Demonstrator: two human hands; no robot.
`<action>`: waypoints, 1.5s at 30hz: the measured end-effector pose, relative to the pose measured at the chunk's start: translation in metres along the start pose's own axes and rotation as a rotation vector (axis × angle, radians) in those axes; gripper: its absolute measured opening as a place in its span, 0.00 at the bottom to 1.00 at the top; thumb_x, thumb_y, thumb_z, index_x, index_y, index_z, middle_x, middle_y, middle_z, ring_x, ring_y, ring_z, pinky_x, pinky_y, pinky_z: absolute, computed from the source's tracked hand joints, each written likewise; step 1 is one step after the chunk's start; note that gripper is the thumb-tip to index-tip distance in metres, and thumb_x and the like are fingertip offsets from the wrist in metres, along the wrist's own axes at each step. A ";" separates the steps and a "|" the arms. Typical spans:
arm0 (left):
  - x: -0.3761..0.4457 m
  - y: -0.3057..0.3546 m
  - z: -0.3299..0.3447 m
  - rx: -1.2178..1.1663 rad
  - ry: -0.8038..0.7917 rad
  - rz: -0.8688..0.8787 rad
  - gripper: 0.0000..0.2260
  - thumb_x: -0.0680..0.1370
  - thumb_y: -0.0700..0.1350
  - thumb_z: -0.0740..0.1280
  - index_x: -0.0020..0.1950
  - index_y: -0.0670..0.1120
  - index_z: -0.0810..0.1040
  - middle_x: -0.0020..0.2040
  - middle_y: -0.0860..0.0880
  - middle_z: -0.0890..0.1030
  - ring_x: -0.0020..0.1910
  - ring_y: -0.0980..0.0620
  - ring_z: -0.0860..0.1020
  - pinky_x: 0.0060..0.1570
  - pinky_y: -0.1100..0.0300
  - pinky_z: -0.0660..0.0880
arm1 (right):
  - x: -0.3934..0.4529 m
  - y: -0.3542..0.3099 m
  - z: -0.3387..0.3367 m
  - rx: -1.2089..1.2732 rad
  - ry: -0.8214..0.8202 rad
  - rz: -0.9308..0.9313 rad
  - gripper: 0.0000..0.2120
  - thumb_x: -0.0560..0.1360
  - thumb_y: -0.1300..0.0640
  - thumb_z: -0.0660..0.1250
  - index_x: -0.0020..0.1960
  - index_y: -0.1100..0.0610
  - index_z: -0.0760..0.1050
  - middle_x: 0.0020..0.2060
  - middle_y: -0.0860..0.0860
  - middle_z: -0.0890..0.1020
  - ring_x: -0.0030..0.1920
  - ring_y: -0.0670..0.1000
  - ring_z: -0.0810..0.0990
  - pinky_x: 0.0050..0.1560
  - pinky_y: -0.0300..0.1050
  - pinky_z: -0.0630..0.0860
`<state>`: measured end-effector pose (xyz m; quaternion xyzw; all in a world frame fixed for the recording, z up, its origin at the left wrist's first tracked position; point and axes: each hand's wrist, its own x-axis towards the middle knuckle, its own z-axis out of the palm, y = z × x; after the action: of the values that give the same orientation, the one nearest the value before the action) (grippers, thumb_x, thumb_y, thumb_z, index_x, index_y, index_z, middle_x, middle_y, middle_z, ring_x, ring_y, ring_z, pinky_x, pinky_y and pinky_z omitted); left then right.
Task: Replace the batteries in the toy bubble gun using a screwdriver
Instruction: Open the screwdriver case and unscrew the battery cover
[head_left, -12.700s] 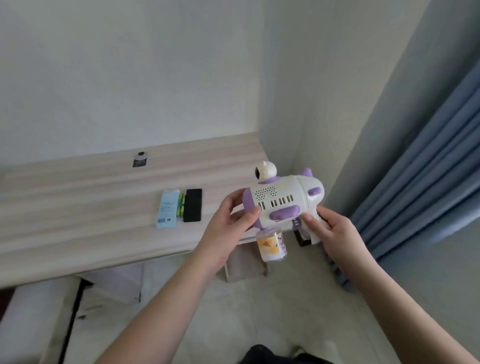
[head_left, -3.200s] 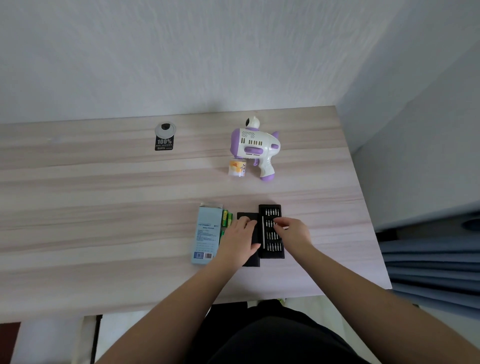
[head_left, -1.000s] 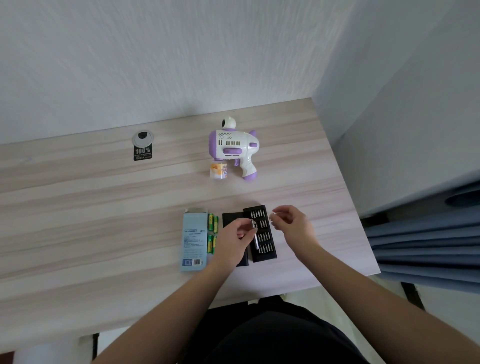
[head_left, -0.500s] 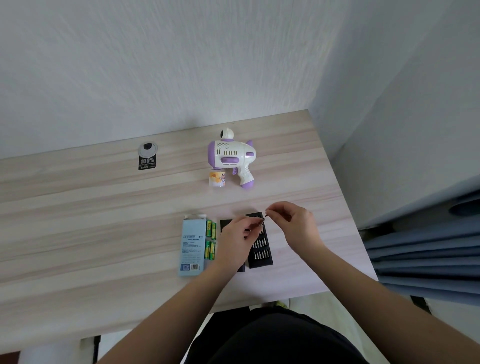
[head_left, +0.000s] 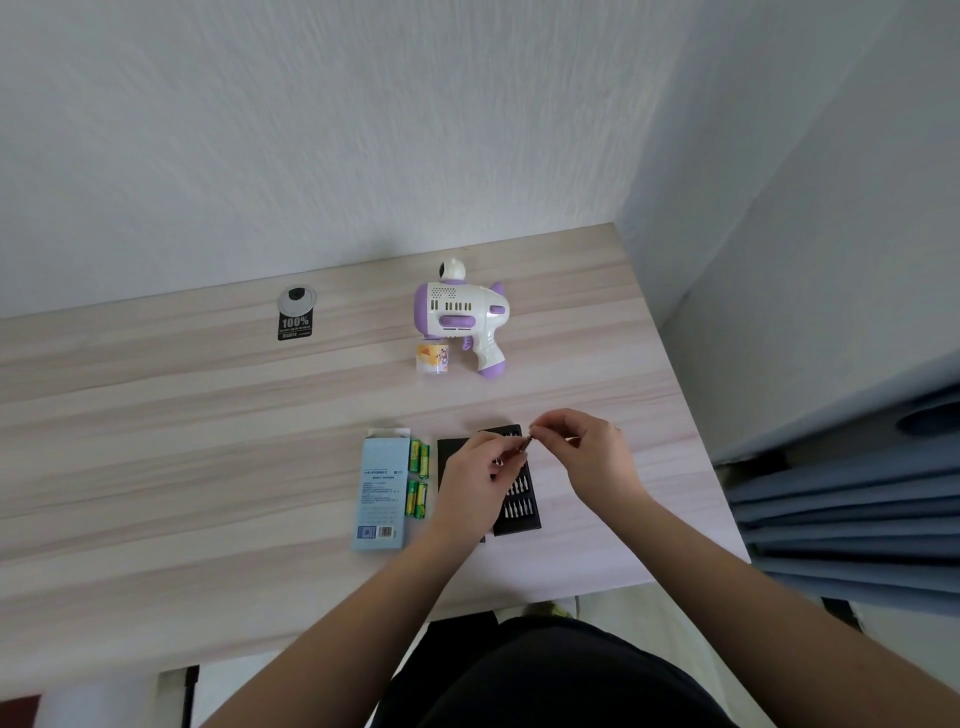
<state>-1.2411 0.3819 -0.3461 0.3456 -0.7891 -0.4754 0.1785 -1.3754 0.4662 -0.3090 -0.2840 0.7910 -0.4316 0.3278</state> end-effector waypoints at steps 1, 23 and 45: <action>0.000 0.000 0.000 0.003 -0.004 -0.002 0.09 0.78 0.41 0.68 0.58 0.44 0.82 0.50 0.50 0.80 0.46 0.55 0.80 0.48 0.71 0.76 | 0.000 -0.001 0.000 0.001 -0.002 0.003 0.03 0.75 0.54 0.69 0.43 0.49 0.81 0.38 0.42 0.83 0.40 0.38 0.78 0.39 0.27 0.69; 0.008 -0.007 -0.022 -0.099 0.005 -0.125 0.11 0.77 0.41 0.70 0.53 0.55 0.74 0.44 0.57 0.82 0.46 0.63 0.80 0.49 0.65 0.77 | 0.008 -0.002 0.031 0.077 -0.042 0.146 0.04 0.74 0.50 0.70 0.47 0.49 0.81 0.41 0.42 0.84 0.45 0.41 0.81 0.47 0.36 0.75; 0.173 -0.047 -0.107 0.088 0.098 -0.113 0.25 0.74 0.50 0.72 0.66 0.43 0.71 0.61 0.47 0.74 0.62 0.47 0.71 0.63 0.54 0.68 | 0.142 -0.037 0.038 0.341 0.177 0.324 0.07 0.80 0.54 0.62 0.53 0.56 0.75 0.40 0.50 0.79 0.33 0.47 0.75 0.29 0.40 0.69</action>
<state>-1.2786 0.1770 -0.3436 0.4198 -0.7788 -0.4322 0.1744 -1.4289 0.3262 -0.3314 -0.0550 0.7675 -0.5238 0.3654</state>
